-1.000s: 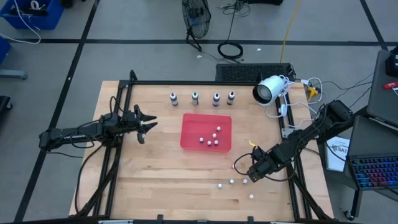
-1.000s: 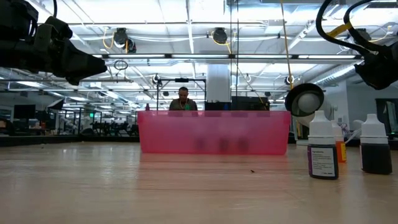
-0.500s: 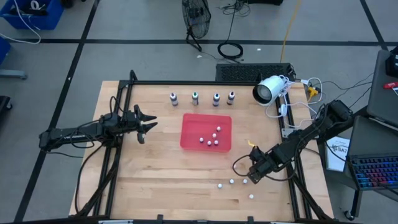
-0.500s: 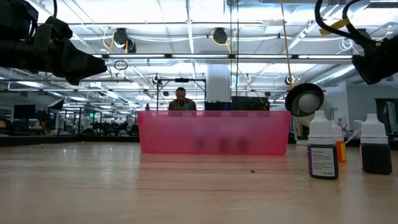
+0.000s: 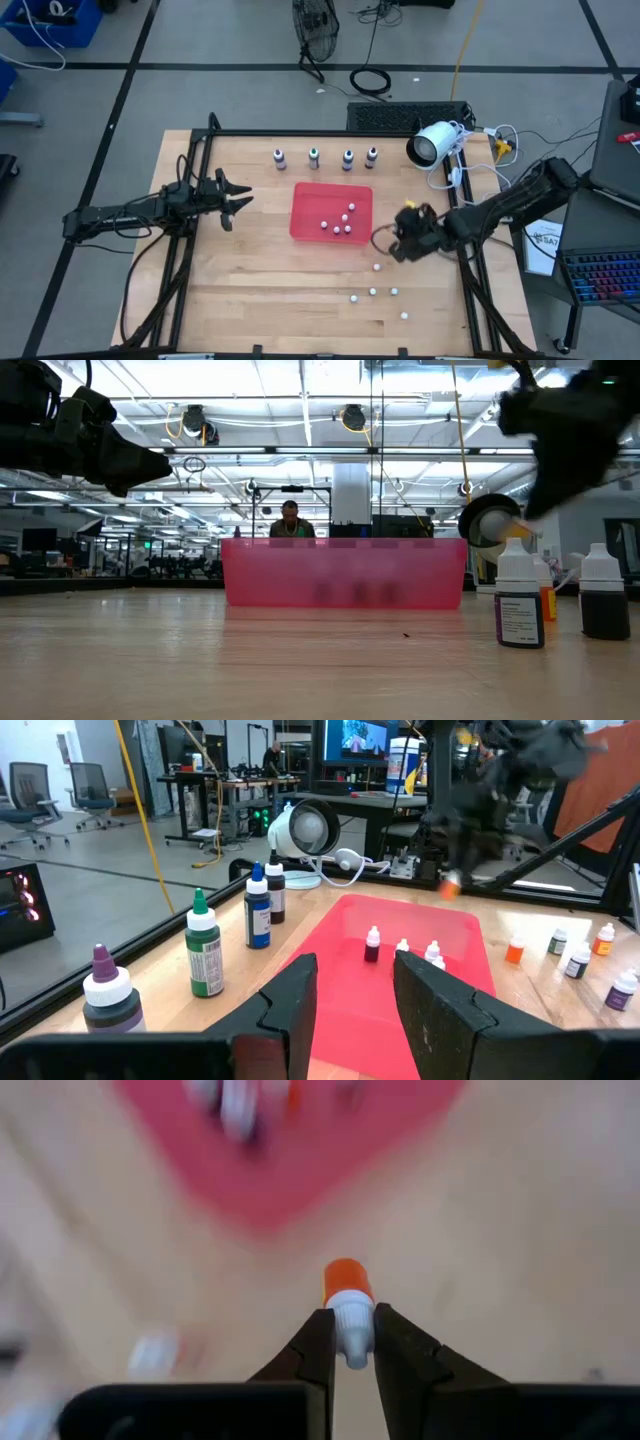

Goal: Pick & Place food coloring
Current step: Put the small orange food coloring bottle into the red bin

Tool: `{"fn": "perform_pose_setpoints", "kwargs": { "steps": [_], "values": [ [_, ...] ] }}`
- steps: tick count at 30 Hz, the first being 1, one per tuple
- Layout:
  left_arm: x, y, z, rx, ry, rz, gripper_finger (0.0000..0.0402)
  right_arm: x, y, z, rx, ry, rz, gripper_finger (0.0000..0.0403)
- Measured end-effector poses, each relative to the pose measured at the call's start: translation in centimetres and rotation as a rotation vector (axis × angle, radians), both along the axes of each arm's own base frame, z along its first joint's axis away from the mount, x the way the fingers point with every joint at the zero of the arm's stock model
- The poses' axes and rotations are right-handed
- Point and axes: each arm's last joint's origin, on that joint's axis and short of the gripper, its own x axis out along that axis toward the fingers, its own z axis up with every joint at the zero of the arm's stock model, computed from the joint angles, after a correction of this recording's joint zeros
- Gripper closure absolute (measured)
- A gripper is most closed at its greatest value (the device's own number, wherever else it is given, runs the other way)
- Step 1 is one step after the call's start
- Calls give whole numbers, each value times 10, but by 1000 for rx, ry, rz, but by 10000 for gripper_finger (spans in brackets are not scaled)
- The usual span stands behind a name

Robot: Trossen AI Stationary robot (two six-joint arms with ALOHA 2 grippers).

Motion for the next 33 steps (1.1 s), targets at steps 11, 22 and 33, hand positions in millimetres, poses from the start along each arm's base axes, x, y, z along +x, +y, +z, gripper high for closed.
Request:
{"fn": "perform_pose_setpoints", "kwargs": {
  "steps": [11, 22, 33],
  "values": [
    [0, 0, 0, 0, 0, 0, 265, 52, -47, 76, -377, -579, 351, 367],
    [0, 0, 0, 0, 0, 0, 265, 124, -92, 163, -387, -283, 378, 367],
    [0, 0, 0, 0, 0, 0, 265, 195, -123, 131, -136, 255, 437, 367]
  ]
}}
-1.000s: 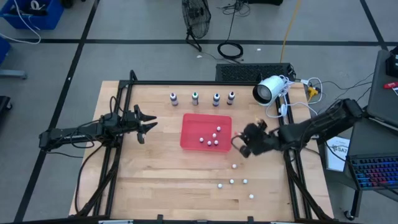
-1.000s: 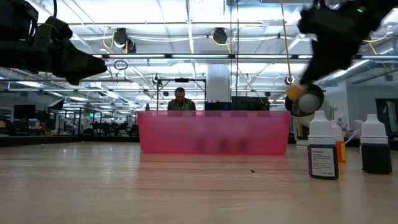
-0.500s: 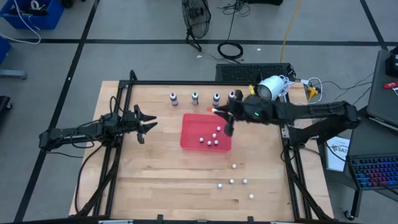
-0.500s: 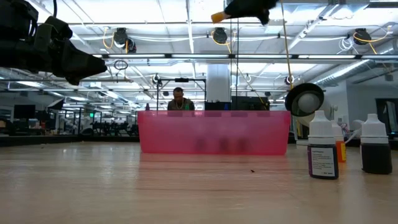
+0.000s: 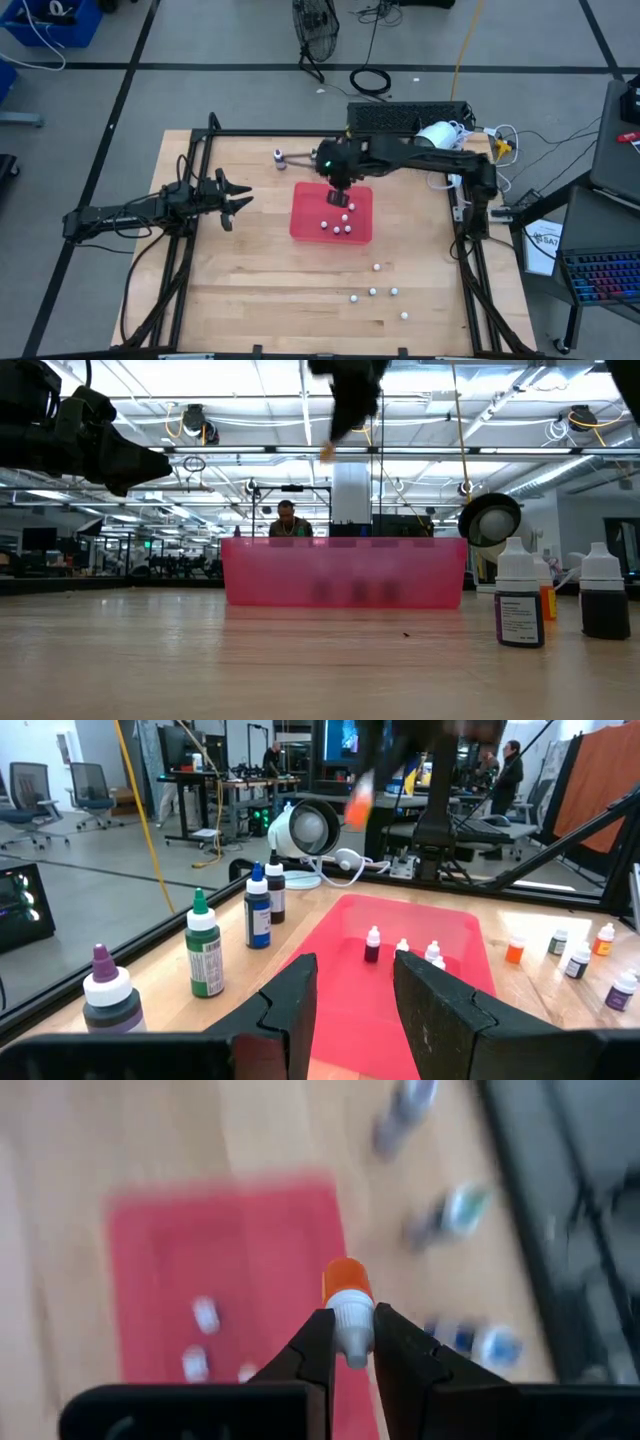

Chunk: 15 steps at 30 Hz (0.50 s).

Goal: Pick & Place food coloring
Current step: Put the small orange food coloring bottle into the red bin

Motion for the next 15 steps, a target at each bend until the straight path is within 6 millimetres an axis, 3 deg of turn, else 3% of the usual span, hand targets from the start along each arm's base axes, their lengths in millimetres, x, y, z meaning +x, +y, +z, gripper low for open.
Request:
{"fn": "perform_pose_setpoints", "kwargs": {
  "steps": [7, 15],
  "values": [
    [0, 0, 0, 0, 0, 0, 265, -21, 21, -69, 144, 349, -125, 367],
    [0, 0, 0, 0, 1, 0, 265, -37, 45, -124, 219, 394, -145, 367]
  ]
}}
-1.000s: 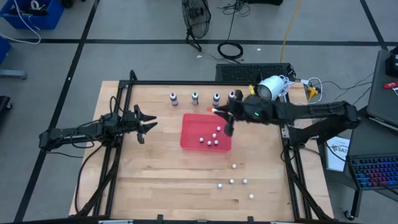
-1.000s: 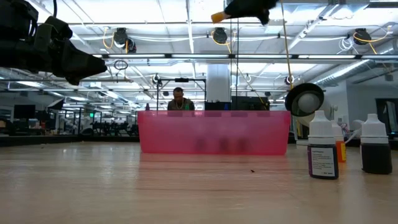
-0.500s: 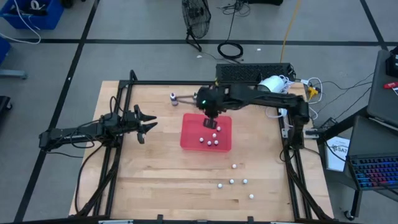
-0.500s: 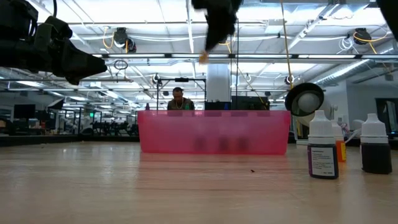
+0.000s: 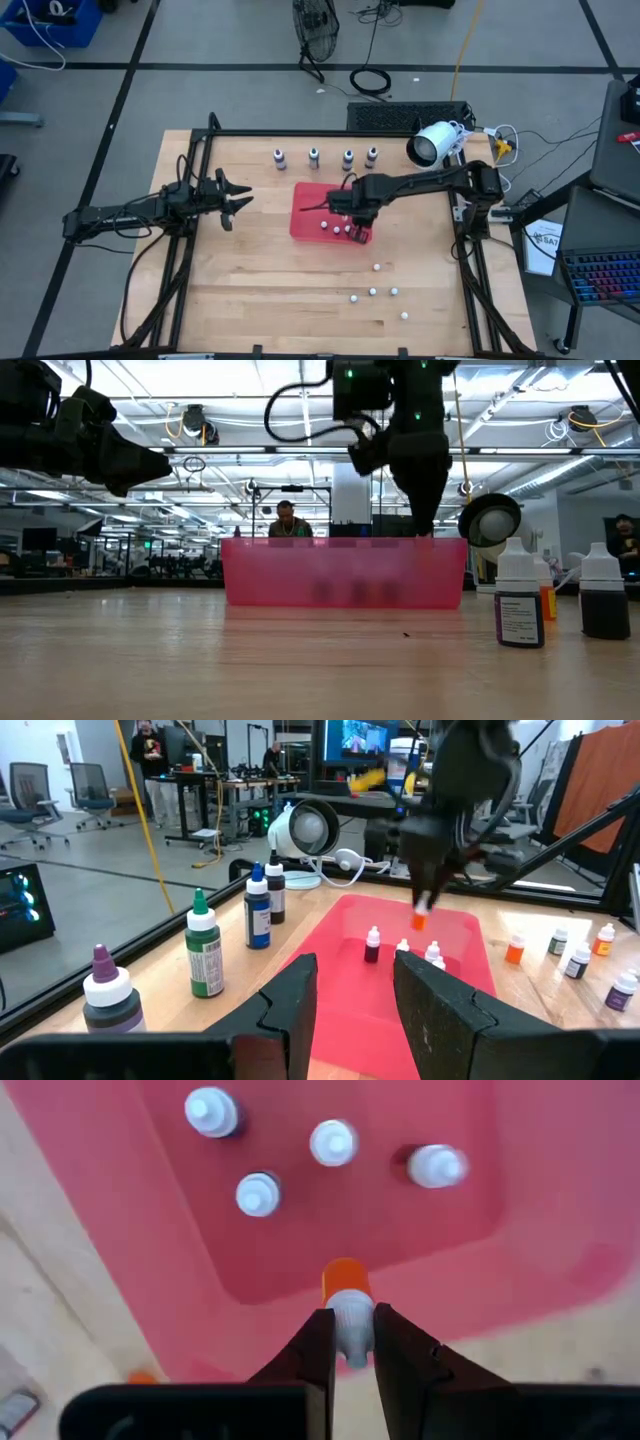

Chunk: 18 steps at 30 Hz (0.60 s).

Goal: Pick & Place food coloring
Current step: Put the small orange food coloring bottle into the red bin

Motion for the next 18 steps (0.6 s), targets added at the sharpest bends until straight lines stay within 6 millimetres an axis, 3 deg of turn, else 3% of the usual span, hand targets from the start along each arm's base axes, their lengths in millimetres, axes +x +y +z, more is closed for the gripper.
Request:
{"fn": "perform_pose_setpoints", "kwargs": {
  "steps": [5, 18],
  "values": [
    [0, 0, 0, 0, 0, -1, 265, 3, 2, -18, 26, -66, 26, 367],
    [0, 0, 0, 0, 0, 0, 265, 0, 1, -35, 17, -85, 63, 367]
  ]
}}
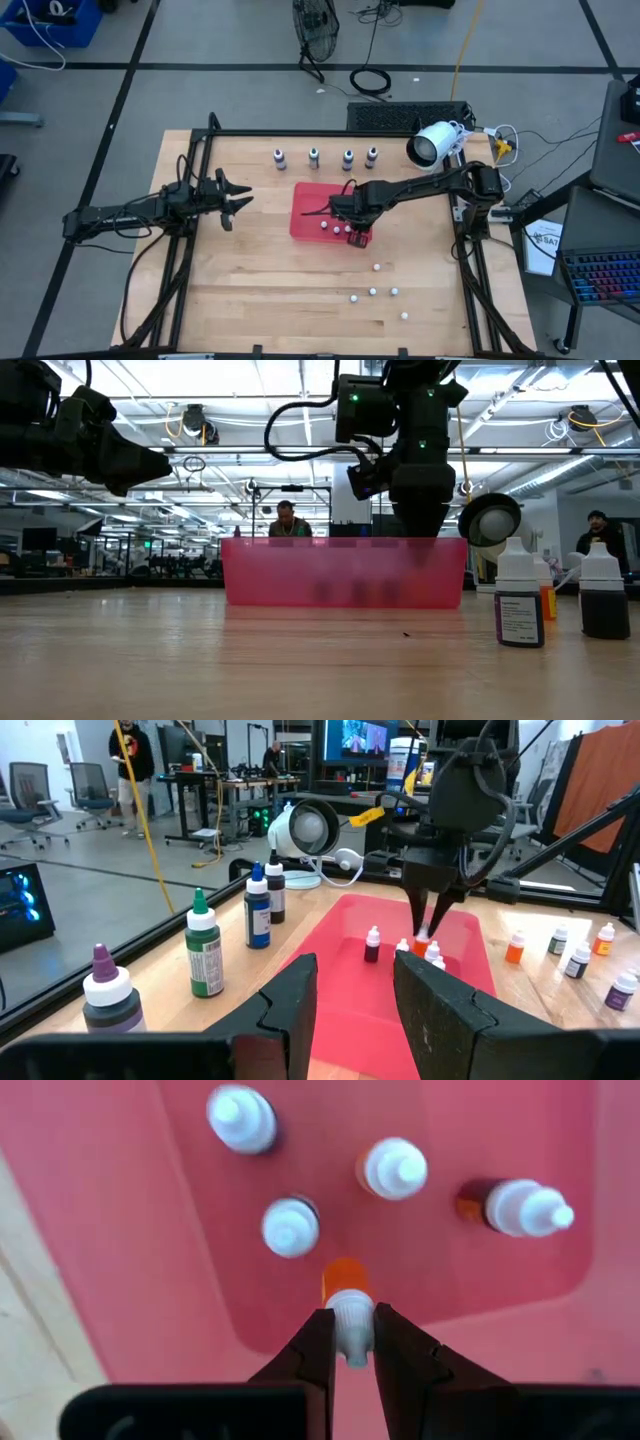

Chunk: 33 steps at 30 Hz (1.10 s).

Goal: Pick & Place food coloring
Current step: Put the small orange food coloring bottle into the red bin

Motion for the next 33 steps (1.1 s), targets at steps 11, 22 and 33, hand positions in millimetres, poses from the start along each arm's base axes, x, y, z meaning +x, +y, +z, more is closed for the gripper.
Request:
{"fn": "perform_pose_setpoints", "kwargs": {
  "steps": [11, 22, 33],
  "values": [
    [0, 0, 0, 0, 0, 0, 265, -1, 0, -5, 1, -14, -4, 364],
    [0, 0, 0, 0, 0, 0, 265, 1, 0, -5, 5, -34, -38, 295],
    [0, 0, 0, 0, 0, 0, 265, -21, 1, 30, 21, -28, -154, 305]
  ]
}}
